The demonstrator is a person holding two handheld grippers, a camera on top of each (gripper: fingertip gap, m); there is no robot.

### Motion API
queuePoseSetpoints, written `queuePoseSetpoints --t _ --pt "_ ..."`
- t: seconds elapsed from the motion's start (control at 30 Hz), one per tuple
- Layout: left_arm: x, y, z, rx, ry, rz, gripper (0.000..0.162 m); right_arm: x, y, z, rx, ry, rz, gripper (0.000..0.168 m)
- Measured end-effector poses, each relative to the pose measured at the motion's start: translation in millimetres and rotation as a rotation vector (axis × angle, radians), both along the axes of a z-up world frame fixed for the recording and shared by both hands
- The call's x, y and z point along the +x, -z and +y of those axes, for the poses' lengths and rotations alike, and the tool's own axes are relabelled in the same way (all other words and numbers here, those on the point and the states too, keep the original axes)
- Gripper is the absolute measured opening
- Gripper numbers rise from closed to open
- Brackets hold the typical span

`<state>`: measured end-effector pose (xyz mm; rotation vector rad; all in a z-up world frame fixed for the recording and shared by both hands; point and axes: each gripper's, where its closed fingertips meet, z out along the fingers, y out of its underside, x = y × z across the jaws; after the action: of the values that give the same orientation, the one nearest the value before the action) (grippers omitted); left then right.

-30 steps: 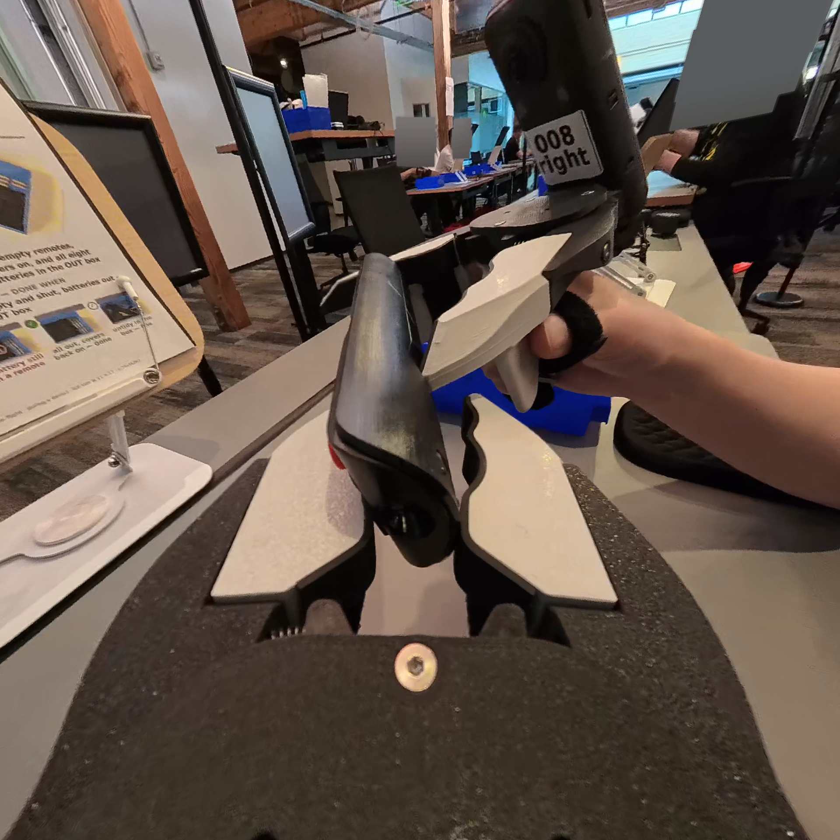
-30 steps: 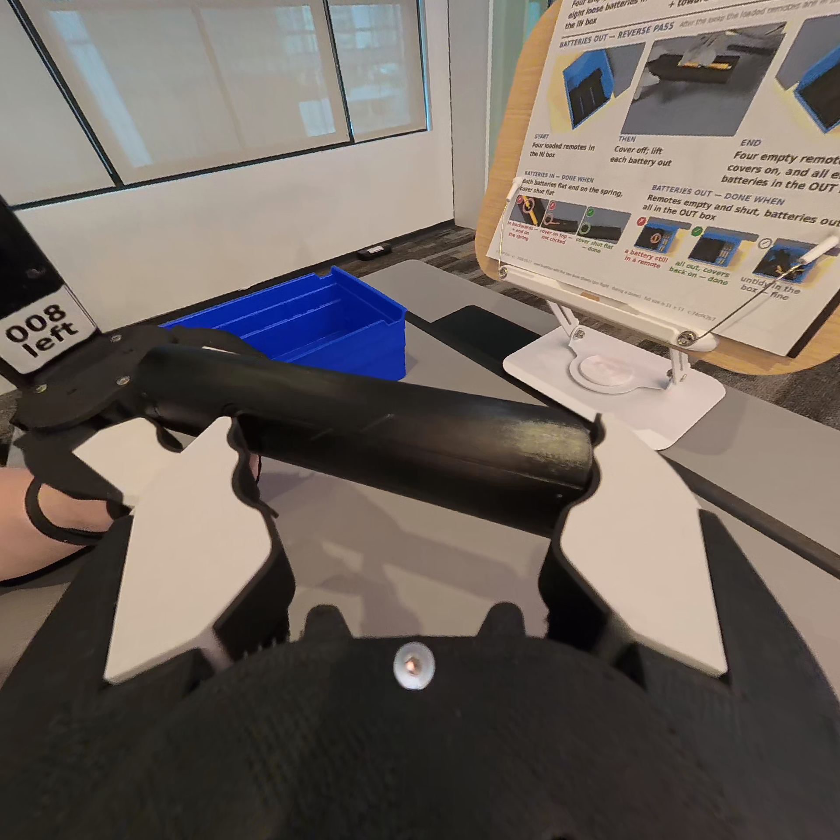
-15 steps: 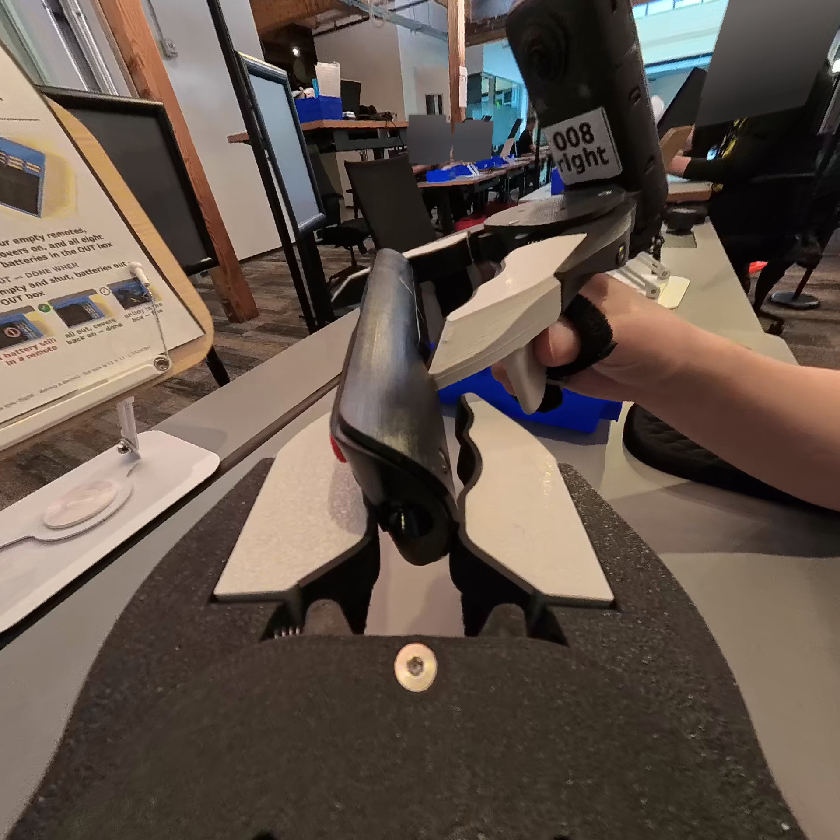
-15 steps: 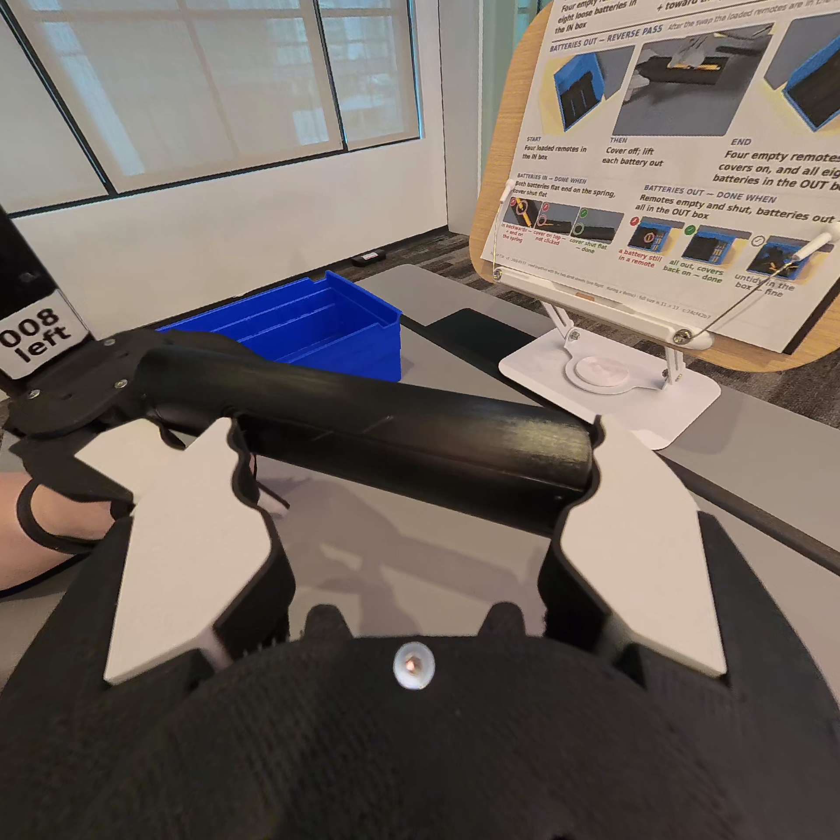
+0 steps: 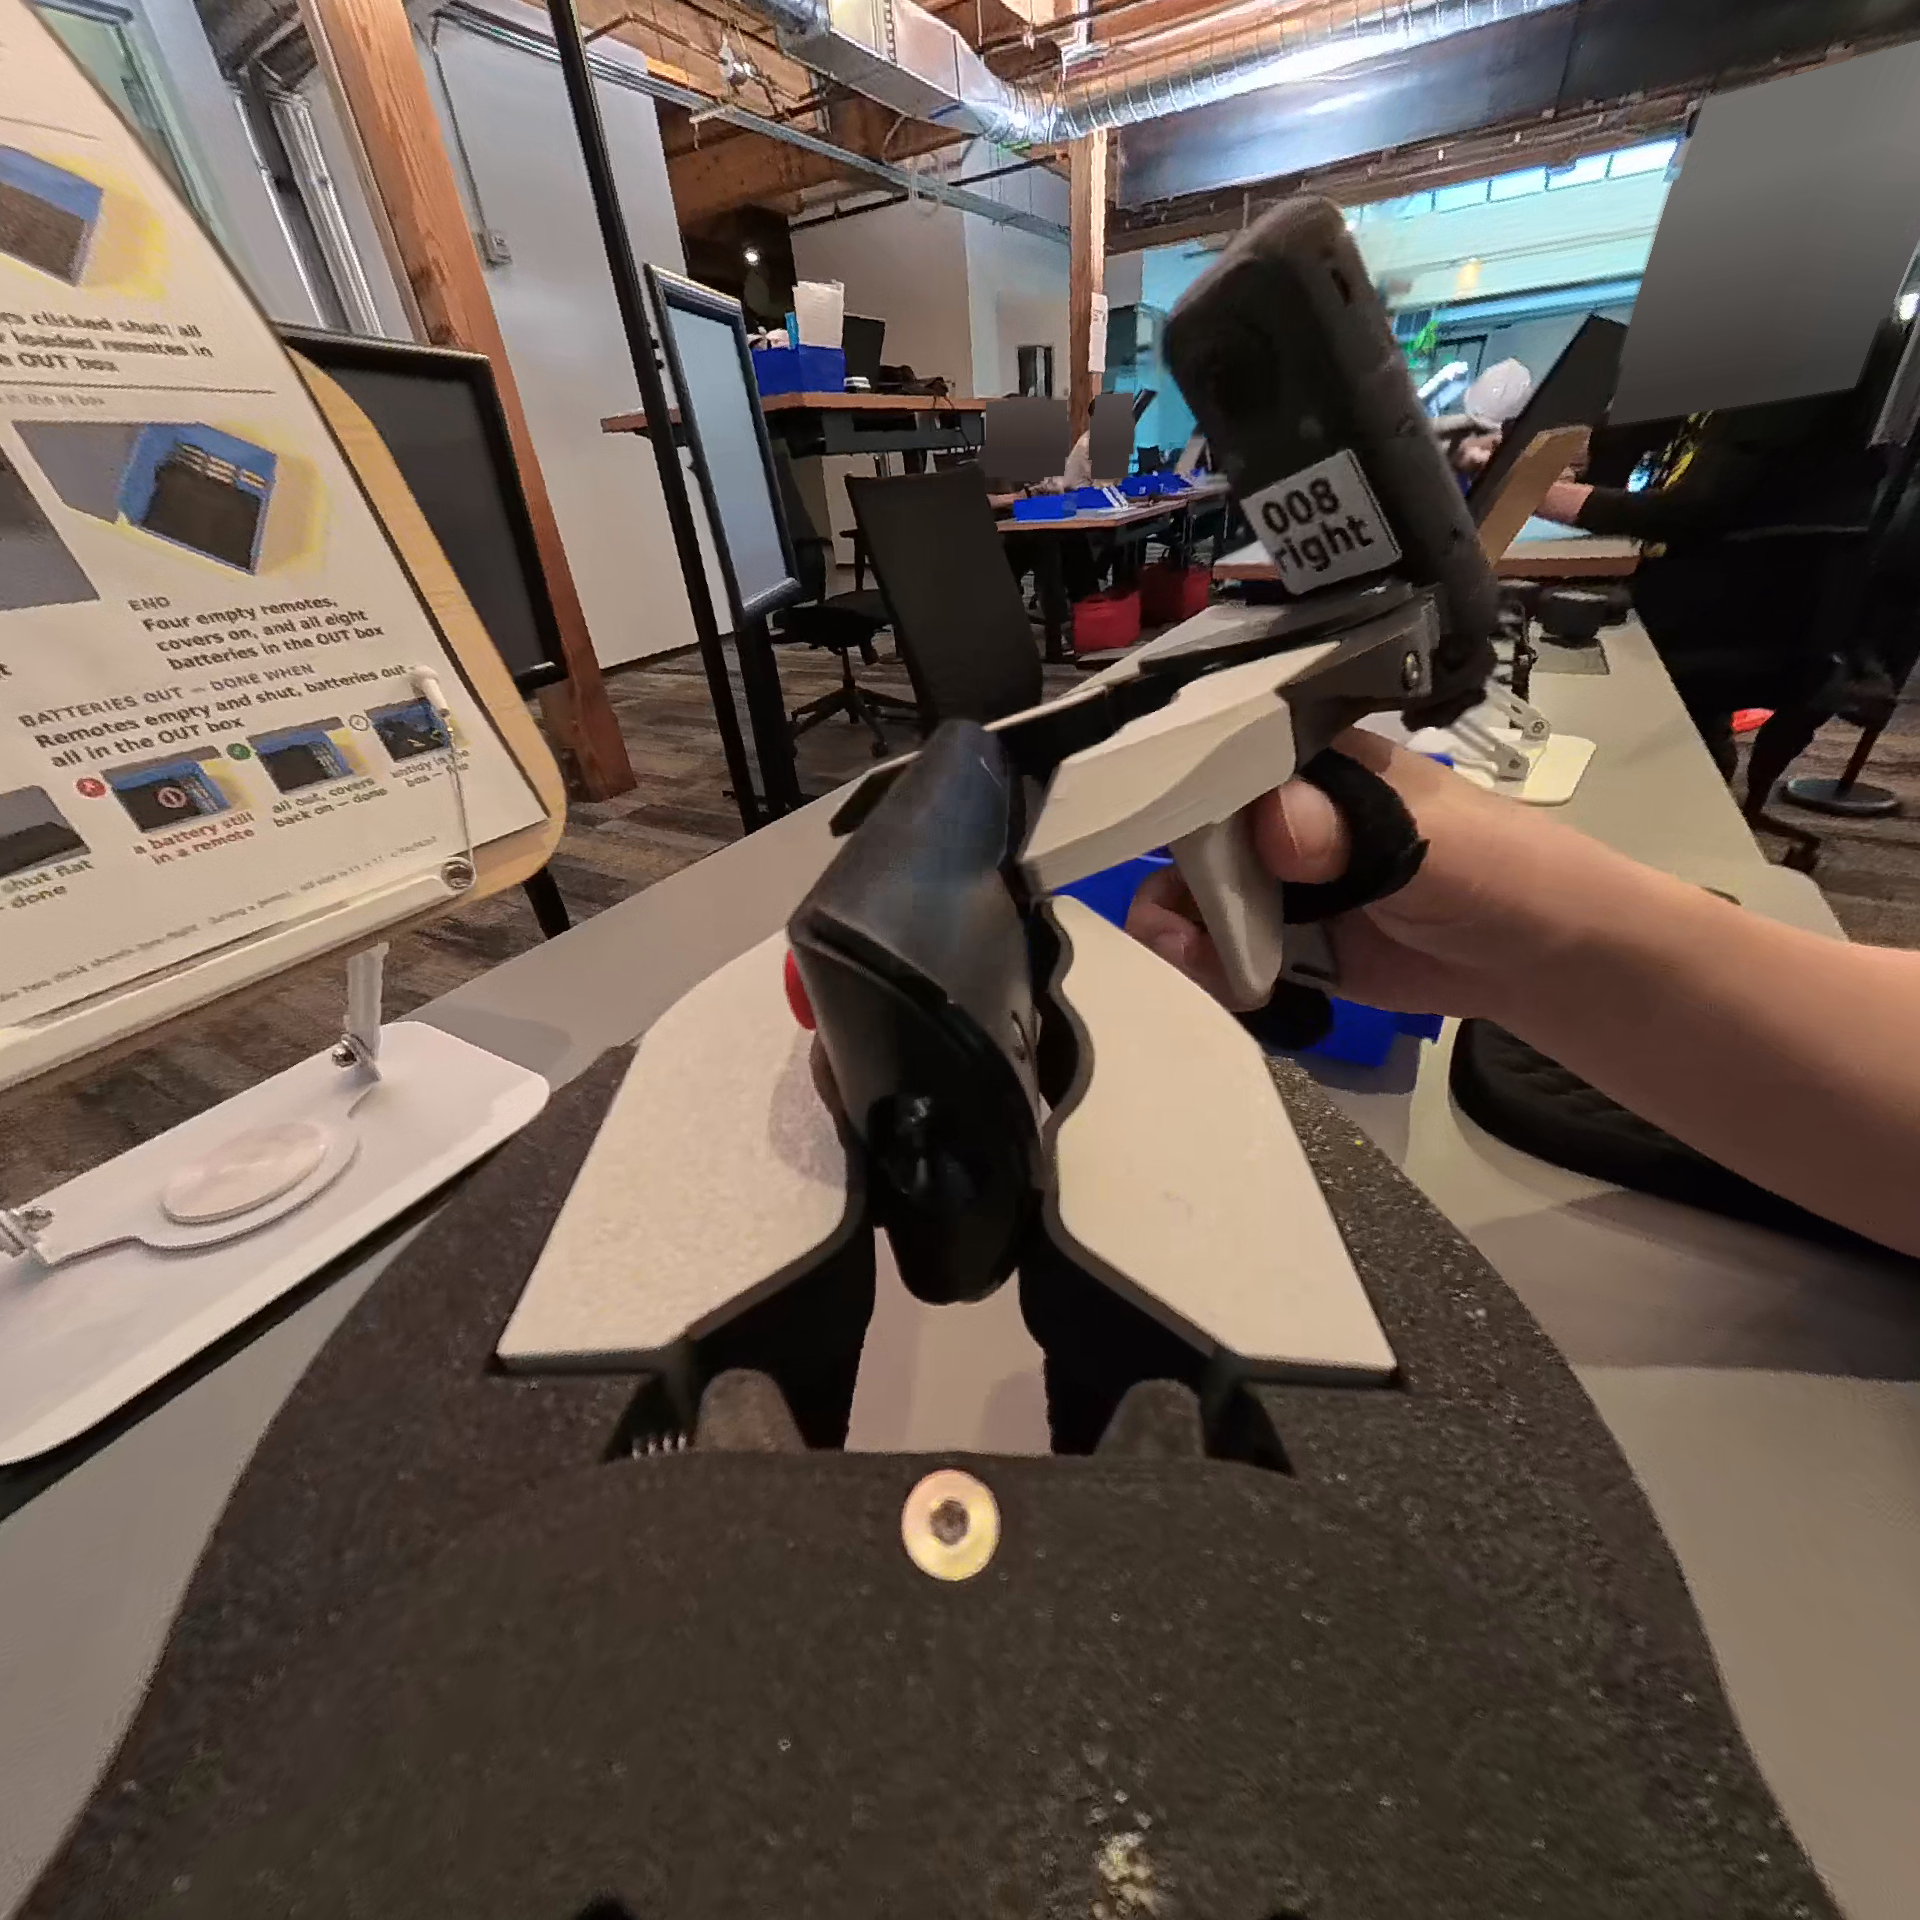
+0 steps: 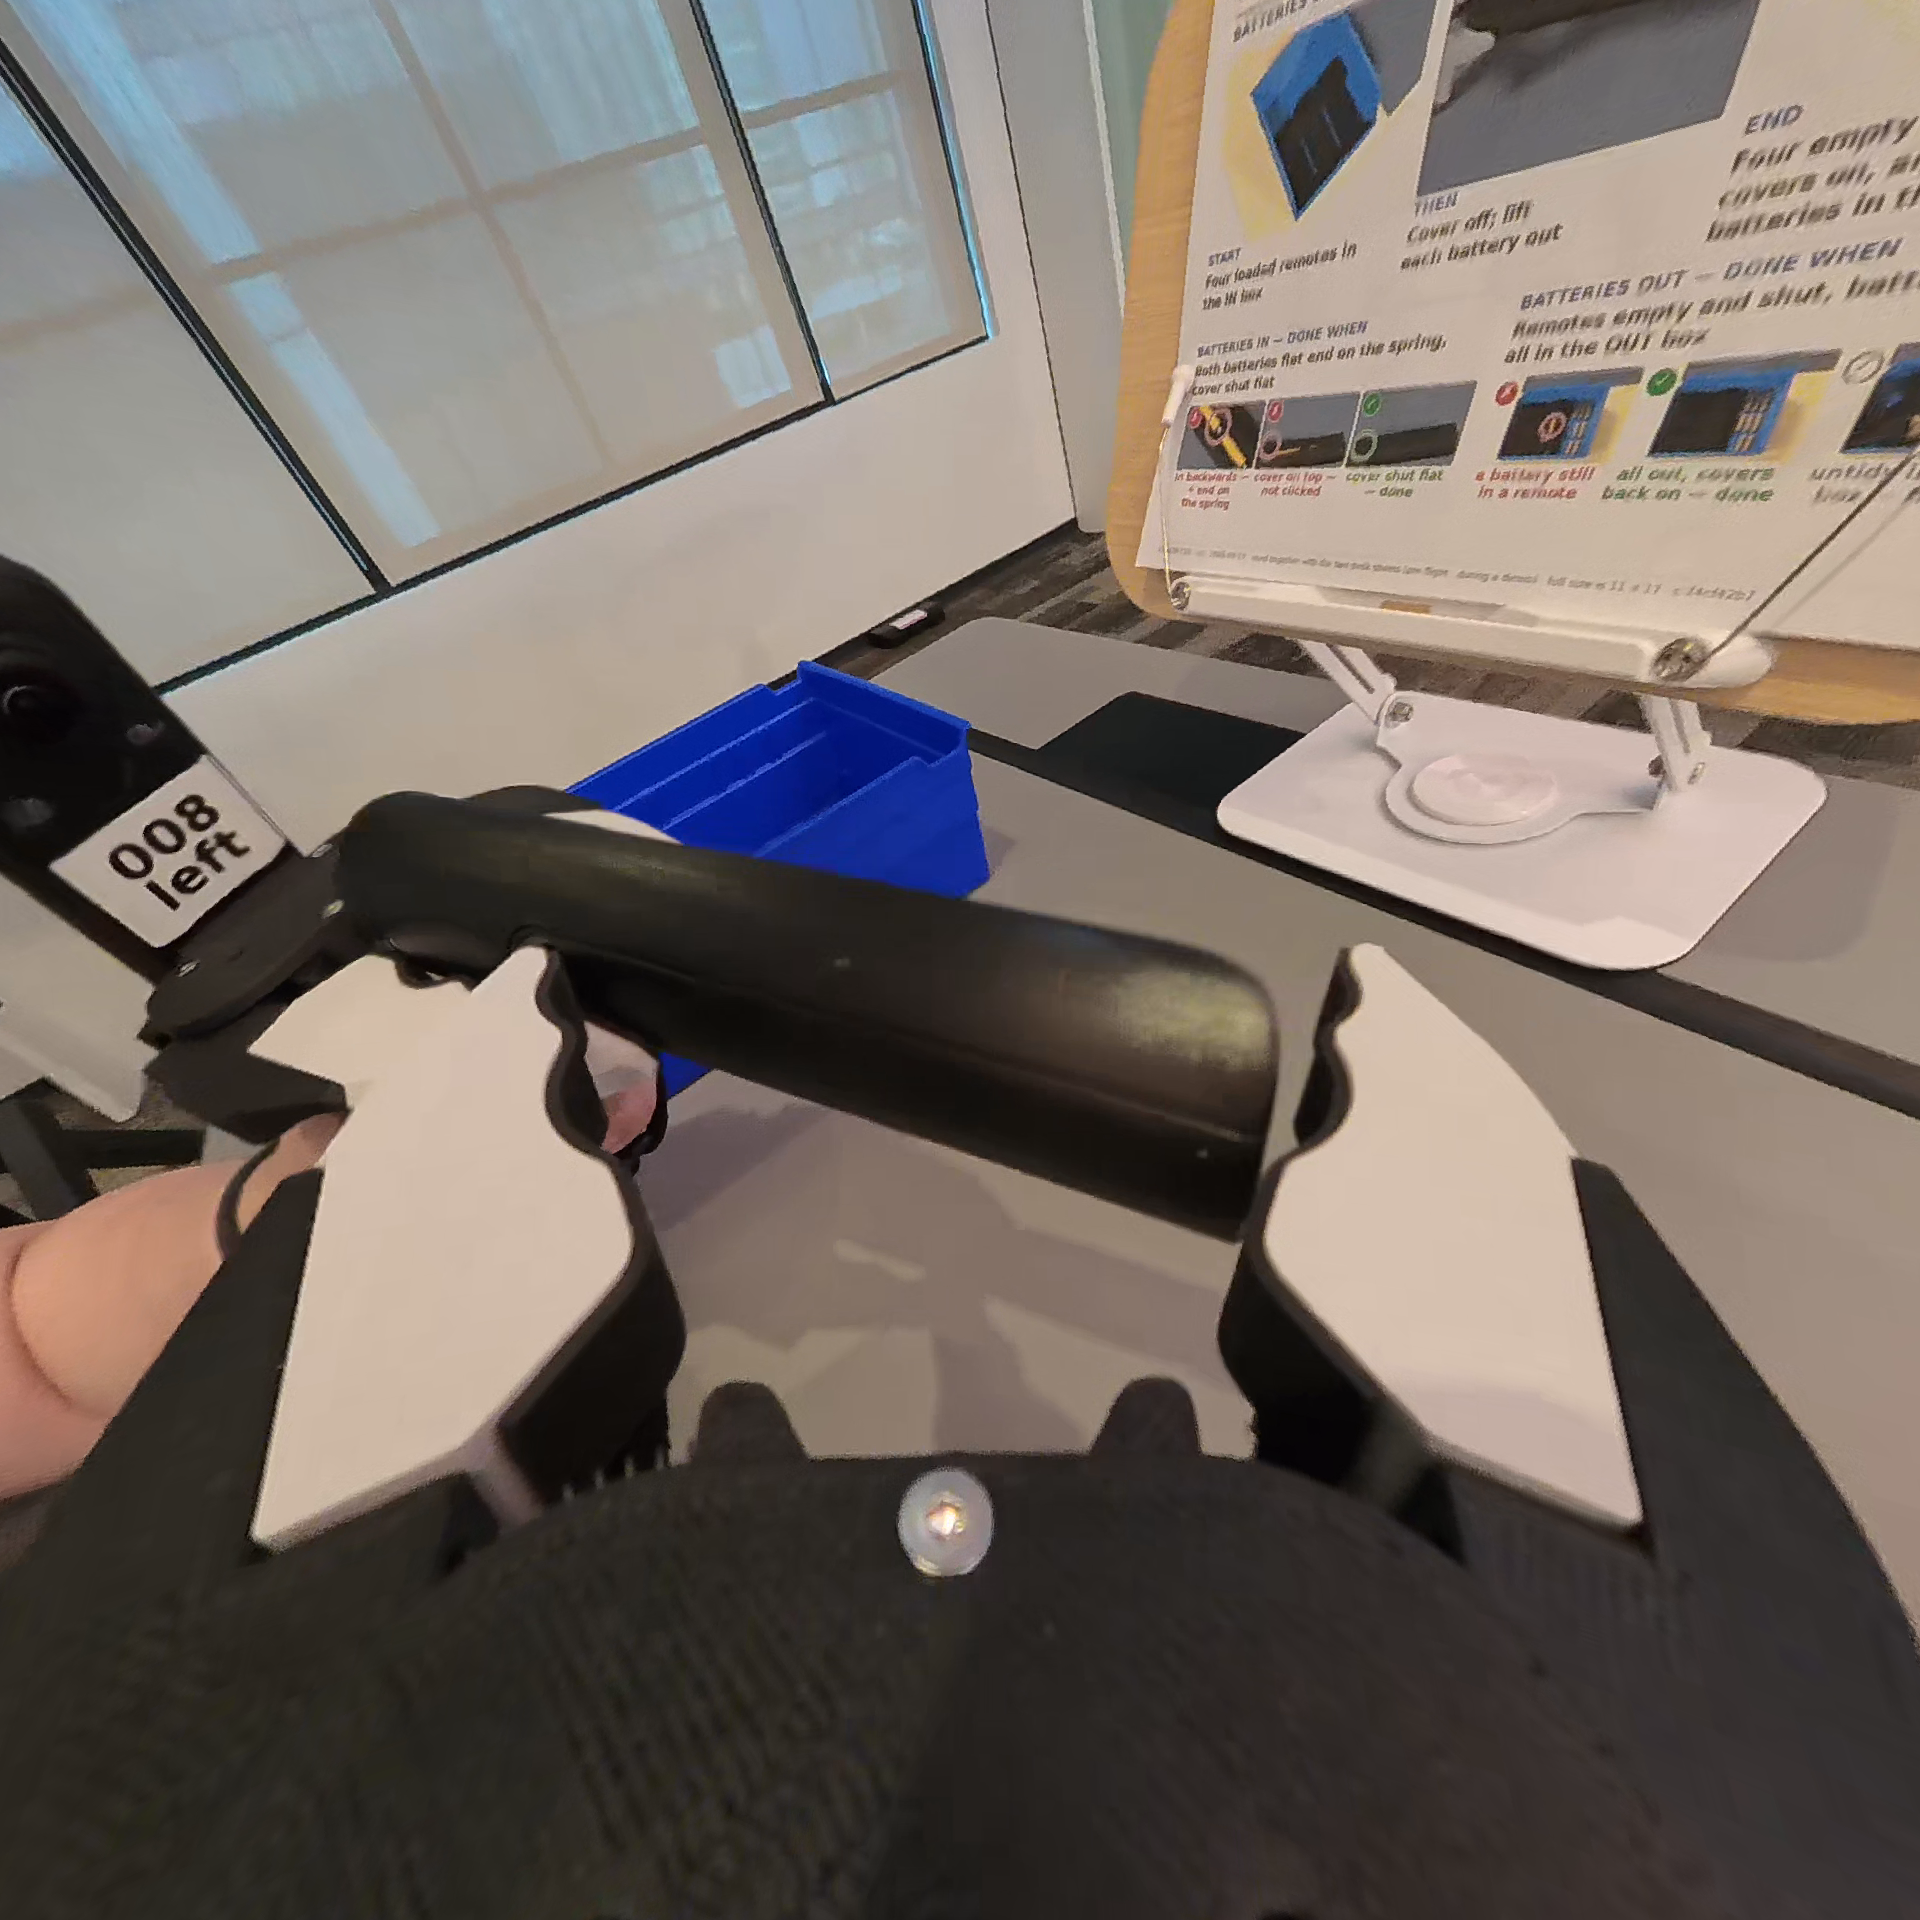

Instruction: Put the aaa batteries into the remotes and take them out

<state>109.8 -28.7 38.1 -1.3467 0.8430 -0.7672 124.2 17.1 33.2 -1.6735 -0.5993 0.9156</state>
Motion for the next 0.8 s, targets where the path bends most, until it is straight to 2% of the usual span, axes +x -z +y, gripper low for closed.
queuePoseSetpoints --t 0.07,0.17,0.3,0.4,0.6,0.8 --pt "-3 -2 2 -0.015 -0.002 -0.023 0.03 3 -2 1 0.018 0.025 -0.014 0.132" --pt "-6 -5 3 -0.002 -0.01 -0.028 0.03 3 5 1 -0.088 0.031 0.027 0.129" --pt "-7 -7 2 0.006 -0.013 -0.027 0.03 -9 10 -9 -0.232 -0.102 0.152 0.113" --pt "-8 -11 1 0.012 0.005 -0.047 0.03 -9 2 -10 -0.193 -0.139 0.205 0.109" --pt "-5 -11 -3 -0.117 0.138 -0.071 0.032 8 -35 -22 -0.104 -0.267 0.377 0.054" --pt "0 -12 -10 -0.172 0.216 -0.124 0.033 8 -50 -39 -0.053 -0.437 0.451 0.032"
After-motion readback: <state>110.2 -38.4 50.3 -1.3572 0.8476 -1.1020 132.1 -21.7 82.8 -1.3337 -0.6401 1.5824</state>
